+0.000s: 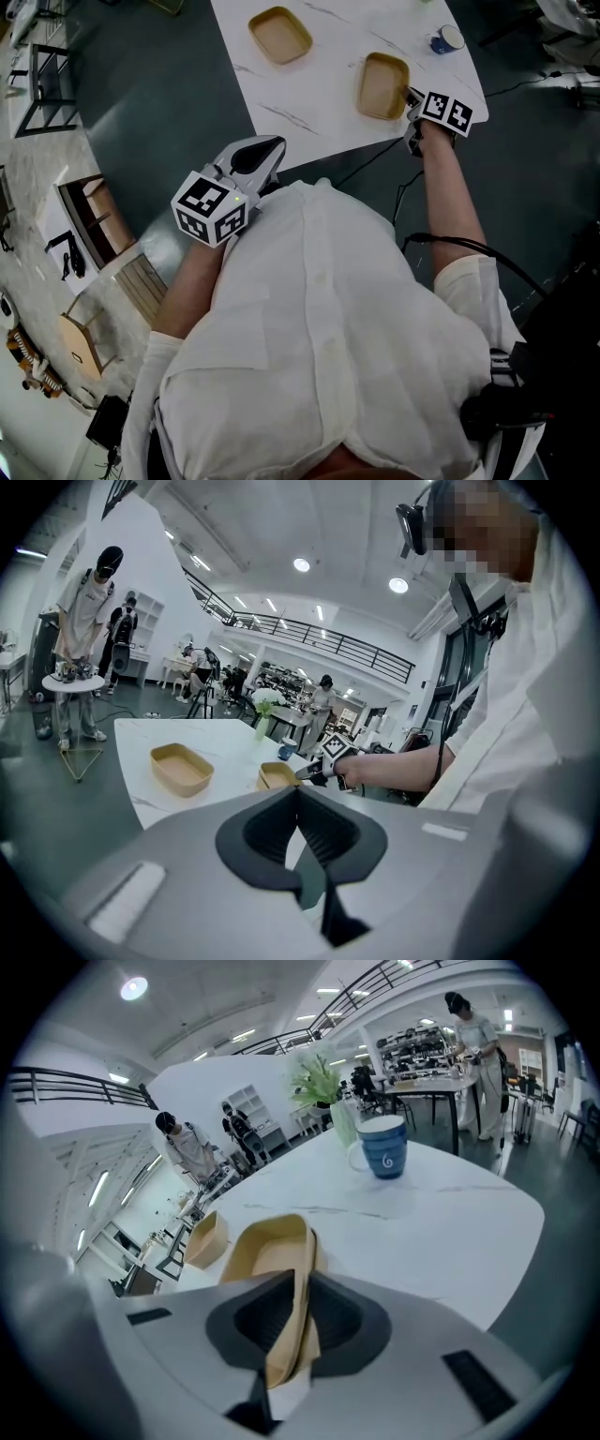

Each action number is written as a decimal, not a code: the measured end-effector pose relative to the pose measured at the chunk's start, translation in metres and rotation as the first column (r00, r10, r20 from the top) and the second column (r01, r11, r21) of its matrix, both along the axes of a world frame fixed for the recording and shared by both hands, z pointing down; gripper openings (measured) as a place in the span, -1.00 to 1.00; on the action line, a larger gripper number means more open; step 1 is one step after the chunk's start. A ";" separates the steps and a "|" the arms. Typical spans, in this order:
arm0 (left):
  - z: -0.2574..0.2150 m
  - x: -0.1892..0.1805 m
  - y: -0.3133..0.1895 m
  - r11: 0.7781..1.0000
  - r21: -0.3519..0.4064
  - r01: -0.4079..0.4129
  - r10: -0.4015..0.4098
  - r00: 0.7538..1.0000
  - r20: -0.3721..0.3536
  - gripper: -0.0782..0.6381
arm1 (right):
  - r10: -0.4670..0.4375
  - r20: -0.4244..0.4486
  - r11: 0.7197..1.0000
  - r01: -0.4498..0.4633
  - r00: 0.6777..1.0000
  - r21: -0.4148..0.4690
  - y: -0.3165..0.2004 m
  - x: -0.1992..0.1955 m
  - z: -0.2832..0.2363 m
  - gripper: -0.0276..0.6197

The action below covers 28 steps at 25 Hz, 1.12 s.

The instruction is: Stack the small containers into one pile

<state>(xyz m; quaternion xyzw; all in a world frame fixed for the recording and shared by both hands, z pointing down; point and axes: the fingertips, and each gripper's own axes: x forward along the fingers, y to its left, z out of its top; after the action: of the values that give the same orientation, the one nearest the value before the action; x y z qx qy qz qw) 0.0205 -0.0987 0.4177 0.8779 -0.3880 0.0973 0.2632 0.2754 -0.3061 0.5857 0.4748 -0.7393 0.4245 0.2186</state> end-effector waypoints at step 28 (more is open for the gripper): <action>0.006 -0.069 -0.010 1.000 -0.004 0.018 -0.018 0.999 -0.050 -0.76 | -0.443 -0.252 0.849 0.493 0.860 0.192 -0.006 -0.181 -0.075 -0.86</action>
<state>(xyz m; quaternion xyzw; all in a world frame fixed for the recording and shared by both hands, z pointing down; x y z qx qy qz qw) -0.0489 -0.1092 0.4238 0.8761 -0.3890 0.0738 0.2751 0.0944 -0.3119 0.5108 0.3431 -0.8547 0.2121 0.3268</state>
